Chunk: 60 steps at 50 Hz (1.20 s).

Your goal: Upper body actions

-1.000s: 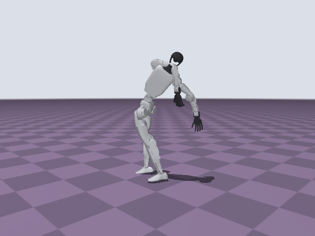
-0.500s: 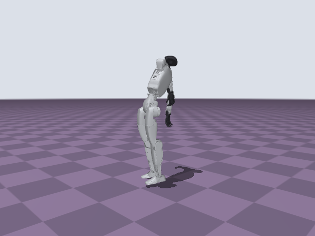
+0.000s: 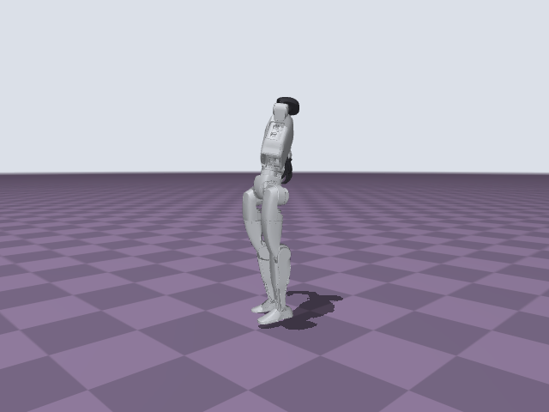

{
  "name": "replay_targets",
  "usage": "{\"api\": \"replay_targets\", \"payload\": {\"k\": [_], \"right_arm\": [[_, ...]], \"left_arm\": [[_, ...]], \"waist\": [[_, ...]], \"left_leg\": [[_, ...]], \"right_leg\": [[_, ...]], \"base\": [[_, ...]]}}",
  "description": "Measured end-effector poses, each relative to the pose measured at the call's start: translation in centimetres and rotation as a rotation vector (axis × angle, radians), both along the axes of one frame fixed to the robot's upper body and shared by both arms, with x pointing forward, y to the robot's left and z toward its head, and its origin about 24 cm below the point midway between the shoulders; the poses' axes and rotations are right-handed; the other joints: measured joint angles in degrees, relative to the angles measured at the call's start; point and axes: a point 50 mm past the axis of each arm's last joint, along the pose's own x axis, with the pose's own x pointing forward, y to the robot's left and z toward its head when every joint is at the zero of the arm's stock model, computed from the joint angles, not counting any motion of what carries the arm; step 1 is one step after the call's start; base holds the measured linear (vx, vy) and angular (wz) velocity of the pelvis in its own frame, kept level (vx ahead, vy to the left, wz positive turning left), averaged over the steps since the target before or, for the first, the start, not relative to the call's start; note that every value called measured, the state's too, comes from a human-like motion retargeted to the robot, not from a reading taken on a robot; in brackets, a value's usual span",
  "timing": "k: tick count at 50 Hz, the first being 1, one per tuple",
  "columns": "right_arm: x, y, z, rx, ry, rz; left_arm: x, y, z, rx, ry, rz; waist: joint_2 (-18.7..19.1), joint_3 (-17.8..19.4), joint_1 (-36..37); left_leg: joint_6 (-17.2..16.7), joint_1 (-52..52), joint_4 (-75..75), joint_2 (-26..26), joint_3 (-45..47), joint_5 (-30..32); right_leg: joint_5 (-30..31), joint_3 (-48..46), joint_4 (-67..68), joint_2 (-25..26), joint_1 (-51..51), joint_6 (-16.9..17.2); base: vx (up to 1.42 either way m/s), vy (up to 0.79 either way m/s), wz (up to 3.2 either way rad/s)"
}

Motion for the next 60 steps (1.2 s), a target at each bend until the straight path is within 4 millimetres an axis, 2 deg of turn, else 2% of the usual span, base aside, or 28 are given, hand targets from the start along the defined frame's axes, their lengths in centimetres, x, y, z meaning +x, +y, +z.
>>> {"api": "replay_targets", "payload": {"k": [5, 13, 17, 35, 40, 43, 47, 50, 55, 57, 60], "right_arm": [[-0.5, -1.2, 1.2, -0.085, 0.014, -0.013], [-1.4, -3.0, 3.5, -0.218, -0.026, -0.088], [-1.6, -3.3, 4.0, -0.238, -0.033, -0.101], [-1.5, -2.9, 3.4, -0.198, 0.016, -0.056], [-1.4, -2.7, 3.1, -0.187, 0.074, 0.014], [-2.0, -2.6, 2.9, -0.179, 0.137, 0.054], [-2.7, -2.7, 3.0, -0.178, 0.202, 0.079], [-3.6, -3.5, 4.2, -0.241, 0.255, 0.087], [-5.4, -5.6, 9.0, -0.48, 0.377, 0.071], [-5.4, -6.2, 11.1, -0.582, 0.368, 0.04], [-5.2, -6.6, 13.4, -0.694, 0.312, -0.003]], "left_arm": [[-0.2, 0.9, -1.0, 0.055, -0.041, -0.067], [-0.1, 1.4, -1.5, 0.084, -0.056, -0.041], [-0.1, 1.4, -1.6, 0.082, -0.061, -0.037], [0.1, 0.1, -0.2, -0.028, -0.108, -0.067], [0.1, -0.2, 0.2, -0.06, -0.145, -0.098], [0.1, -0.3, 0.3, -0.071, -0.163, -0.124], [-0.1, 1.3, -1.4, 0.044, -0.172, -0.166], [-0.1, 3.6, -3.4, 0.195, -0.183, -0.181], [0.2, 8.3, -6.2, 0.467, -0.237, -0.187], [0.4, 9.8, -6.8, 0.538, -0.27, -0.19], [0.7, 11.5, -7.3, 0.621, -0.313, -0.202]], "waist": [[0.03, -1.54, -2.56], [0.08, -3.39, -5.36], [0.08, -3.78, -6.43], [0.23, -2.01, -8.81], [0.17, -2.64, -9.03], [0.05, -4.25, -10.07], [-0.18, -6.85, -9.9], [-0.41, -9.48, -8.18], [-0.56, -13.74, -3.99], [-0.84, -15.75, -4.89], [-0.98, -17.02, -5.1]], "left_leg": [[0.08, 0.77, 0.03, 0.33, 0.61, -0.48], [0.12, 2.84, 0.05, 0.81, 1.9, -1.27], [0.1, 3.31, 0.0, 1.24, 2.71, -1.59], [-0.02, 5.54, 0.17, 2.55, 5.64, -2.66], [-0.17, 5.72, 0.26, 2.67, 5.33, -2.58], [-0.31, 6.31, 0.52, 2.65, 5.07, -2.45], [-0.44, 6.68, 0.72, 2.66, 4.56, -2.21], [-0.45, 6.87, 0.54, 2.63, 4.37, -1.93], [-0.84, 6.41, -0.05, 3.01, 7.56, -1.69], [-0.78, 5.62, 0.04, 2.62, 5.86, -1.41], [-0.84, 3.99, 0.0, 2.66, 5.32, -1.12]], "right_leg": [[-0.09, 0.63, 0.04, 0.29, 0.25, -0.06], [-0.28, 1.58, 0.42, 0.46, 1.3, -0.04], [-0.26, 2.22, 0.59, 0.78, 1.1, -0.24], [-0.37, 5.13, 1.87, 1.62, 0.8, -1.13], [-0.49, 5.57, 2.07, 1.61, 0.98, -1.18], [-0.69, 5.85, 2.34, 1.53, 1.73, -1.3], [-0.86, 5.49, 2.51, 1.48, 2.47, -1.33], [-0.86, 5.08, 2.44, 1.48, 2.79, -1.33], [-1.01, 7.16, 2.49, 0.55, 2.5, -0.24], [-0.3, 4.9, 2.04, 1.42, 1.17, -1.67], [0.0, 4.01, 1.5, 1.37, 0.26, -1.42]], "base": [[0.0, 0.04, -0.14], [0.0, 0.04, -0.11], [0.0, 0.03, -0.14], [0.0, 0.02, -0.08], [0.01, 0.0, 0.01], [0.05, -0.05, 0.08], [-0.01, -0.06, 0.11], [0.01, -0.02, 0.0], [0.01, -0.12, -0.4], [-0.02, -0.07, 0.3], [-0.03, -0.02, 0.19]]}}
